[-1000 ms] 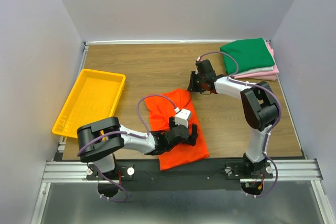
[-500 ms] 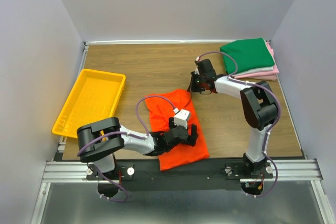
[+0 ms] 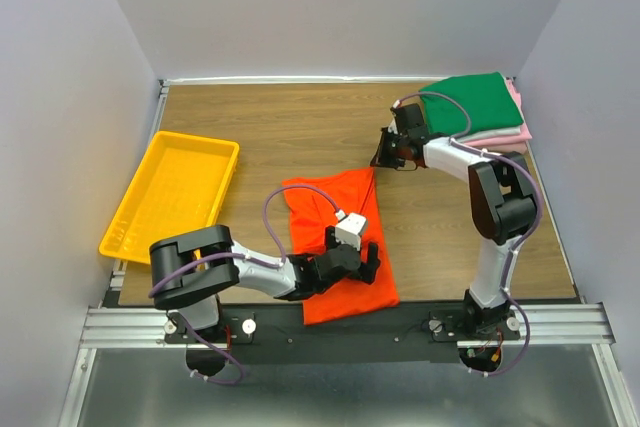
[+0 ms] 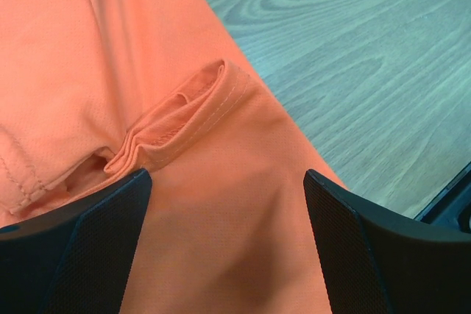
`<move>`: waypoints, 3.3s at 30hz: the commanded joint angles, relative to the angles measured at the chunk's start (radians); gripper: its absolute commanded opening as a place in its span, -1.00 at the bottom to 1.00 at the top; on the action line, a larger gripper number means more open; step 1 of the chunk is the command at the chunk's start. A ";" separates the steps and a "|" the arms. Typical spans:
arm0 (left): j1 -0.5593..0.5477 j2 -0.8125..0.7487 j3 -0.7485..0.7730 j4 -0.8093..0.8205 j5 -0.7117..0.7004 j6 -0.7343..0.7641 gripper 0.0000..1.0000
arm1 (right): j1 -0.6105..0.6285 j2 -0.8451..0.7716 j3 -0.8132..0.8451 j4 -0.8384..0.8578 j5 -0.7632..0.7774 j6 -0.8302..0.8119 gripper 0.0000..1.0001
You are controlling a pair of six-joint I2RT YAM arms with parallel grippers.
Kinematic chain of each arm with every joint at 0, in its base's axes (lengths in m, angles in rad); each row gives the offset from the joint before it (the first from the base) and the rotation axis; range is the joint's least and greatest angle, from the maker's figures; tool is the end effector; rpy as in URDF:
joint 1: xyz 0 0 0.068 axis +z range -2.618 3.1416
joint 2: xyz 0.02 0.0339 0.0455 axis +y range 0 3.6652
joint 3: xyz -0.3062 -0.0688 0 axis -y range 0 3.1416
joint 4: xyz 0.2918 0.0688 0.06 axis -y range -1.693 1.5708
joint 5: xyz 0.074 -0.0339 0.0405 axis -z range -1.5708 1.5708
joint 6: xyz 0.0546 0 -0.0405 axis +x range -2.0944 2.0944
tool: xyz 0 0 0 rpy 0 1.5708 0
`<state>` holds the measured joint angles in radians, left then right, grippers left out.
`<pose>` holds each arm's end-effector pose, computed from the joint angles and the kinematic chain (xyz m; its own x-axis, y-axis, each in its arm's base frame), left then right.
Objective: Fold and stack the t-shirts
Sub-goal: Fold the tshirt
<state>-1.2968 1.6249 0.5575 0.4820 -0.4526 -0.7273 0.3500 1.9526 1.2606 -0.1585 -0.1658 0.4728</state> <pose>0.1130 -0.3136 0.1246 -0.6217 0.0023 -0.7832 0.4736 0.7975 -0.3737 0.4491 0.1735 0.1616 -0.8292 0.1755 -0.5308 -0.0706 0.9090 0.4108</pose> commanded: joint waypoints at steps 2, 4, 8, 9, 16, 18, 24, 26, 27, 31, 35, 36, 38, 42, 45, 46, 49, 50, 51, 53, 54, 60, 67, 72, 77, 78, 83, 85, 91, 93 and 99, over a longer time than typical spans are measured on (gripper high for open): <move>-0.044 0.095 -0.019 -0.218 0.103 0.011 0.84 | -0.028 0.046 0.085 -0.004 -0.015 -0.008 -0.99; -0.045 0.118 -0.001 -0.220 0.104 0.034 0.84 | -0.028 0.057 0.094 -0.012 -0.014 -0.011 -0.99; -0.047 0.148 0.039 -0.227 0.103 0.069 0.84 | -0.028 0.089 0.126 -0.036 -0.006 -0.017 -0.99; -0.047 0.154 0.053 -0.236 0.098 0.072 0.84 | -0.026 0.103 0.135 -0.044 -0.011 -0.020 -0.99; -0.038 0.138 0.122 -0.321 0.026 0.068 0.86 | -0.028 0.074 0.155 -0.064 -0.044 -0.023 -0.18; -0.024 0.118 0.145 -0.330 0.015 0.074 0.86 | -0.028 0.046 0.146 -0.064 -0.038 -0.028 -0.02; 0.079 0.000 0.173 -0.362 -0.011 0.088 0.87 | -0.031 -0.105 0.077 -0.081 0.000 -0.036 0.30; 0.112 -0.029 0.164 -0.368 -0.009 0.077 0.88 | -0.031 -0.187 0.045 -0.091 0.029 -0.031 0.31; 0.140 -0.046 0.144 -0.368 -0.005 0.071 0.88 | -0.031 -0.214 0.021 -0.092 0.038 -0.028 0.31; 0.201 -0.102 0.084 -0.339 0.020 0.058 0.88 | -0.032 -0.377 -0.151 -0.104 0.066 0.006 0.32; 0.225 -0.088 0.064 -0.335 0.029 0.046 0.88 | -0.028 -0.538 -0.295 -0.111 0.051 0.027 0.37; 0.228 -0.086 0.059 -0.332 0.029 0.034 0.88 | -0.028 -0.585 -0.323 -0.115 0.036 0.030 0.41; 0.232 -0.088 0.051 -0.312 0.035 0.034 0.88 | -0.020 -0.632 -0.394 -0.127 0.020 0.033 0.44; 0.241 -0.050 0.044 -0.226 0.066 0.100 0.88 | 0.007 -0.705 -0.495 -0.130 -0.031 0.047 0.44; 0.243 -0.019 0.041 -0.127 0.110 0.153 0.88 | 0.014 -0.747 -0.552 -0.131 -0.032 0.056 0.44; 0.241 0.004 0.044 -0.100 0.126 0.192 0.88 | 0.017 -0.758 -0.559 -0.133 -0.029 0.058 0.43; 0.241 0.053 0.064 -0.023 0.182 0.290 0.87 | 0.017 -0.799 -0.573 -0.151 -0.015 0.059 0.44; 0.243 0.065 0.071 -0.008 0.199 0.316 0.87 | 0.017 -0.807 -0.573 -0.171 -0.011 0.059 0.44; 0.241 0.085 0.088 0.015 0.239 0.342 0.86 | 0.017 -0.822 -0.573 -0.179 0.000 0.059 0.44; 0.241 0.104 0.102 0.033 0.276 0.414 0.85 | 0.017 -0.836 -0.576 -0.202 0.018 0.061 0.44; 0.241 0.113 0.117 0.041 0.317 0.442 0.84 | 0.017 -0.854 -0.576 -0.210 0.028 0.063 0.44; 0.231 0.162 0.142 0.062 0.491 0.522 0.74 | 0.018 -0.885 -0.575 -0.268 0.068 0.070 0.44; 0.160 0.088 0.139 0.032 0.474 0.531 0.73 | 0.018 -0.885 -0.579 -0.319 0.086 0.066 0.44; 0.157 -0.085 0.116 -0.109 0.358 0.532 0.75 | 0.023 -0.894 -0.595 -0.343 0.052 0.072 0.44; 0.159 -0.285 0.098 -0.285 0.240 0.416 0.78 | 0.073 -0.914 -0.604 -0.380 0.037 0.108 0.45; 0.157 -0.315 0.090 -0.311 0.227 0.323 0.78 | 0.089 -0.919 -0.604 -0.389 0.040 0.116 0.45; 0.125 -0.459 0.015 -0.538 0.200 -0.009 0.75 | 0.216 -0.931 -0.627 -0.475 0.095 0.206 0.45; 0.094 -0.491 -0.013 -0.644 0.192 -0.139 0.74 | 0.266 -0.937 -0.648 -0.501 0.129 0.237 0.45; -0.013 -0.551 -0.024 -0.865 0.210 -0.305 0.73 | 0.299 -1.012 -0.670 -0.633 0.161 0.308 0.43; -0.028 -0.569 -0.028 -0.893 0.238 -0.345 0.72 | 0.303 -1.021 -0.670 -0.654 0.161 0.317 0.42; -0.070 -0.619 -0.077 -0.867 0.292 -0.425 0.69 | 0.329 -1.034 -0.740 -0.673 0.147 0.359 0.33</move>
<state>-1.3510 1.0264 0.5106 -0.3485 -0.1997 -1.0565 0.6609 0.9325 0.5735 -0.7708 -0.0387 0.7826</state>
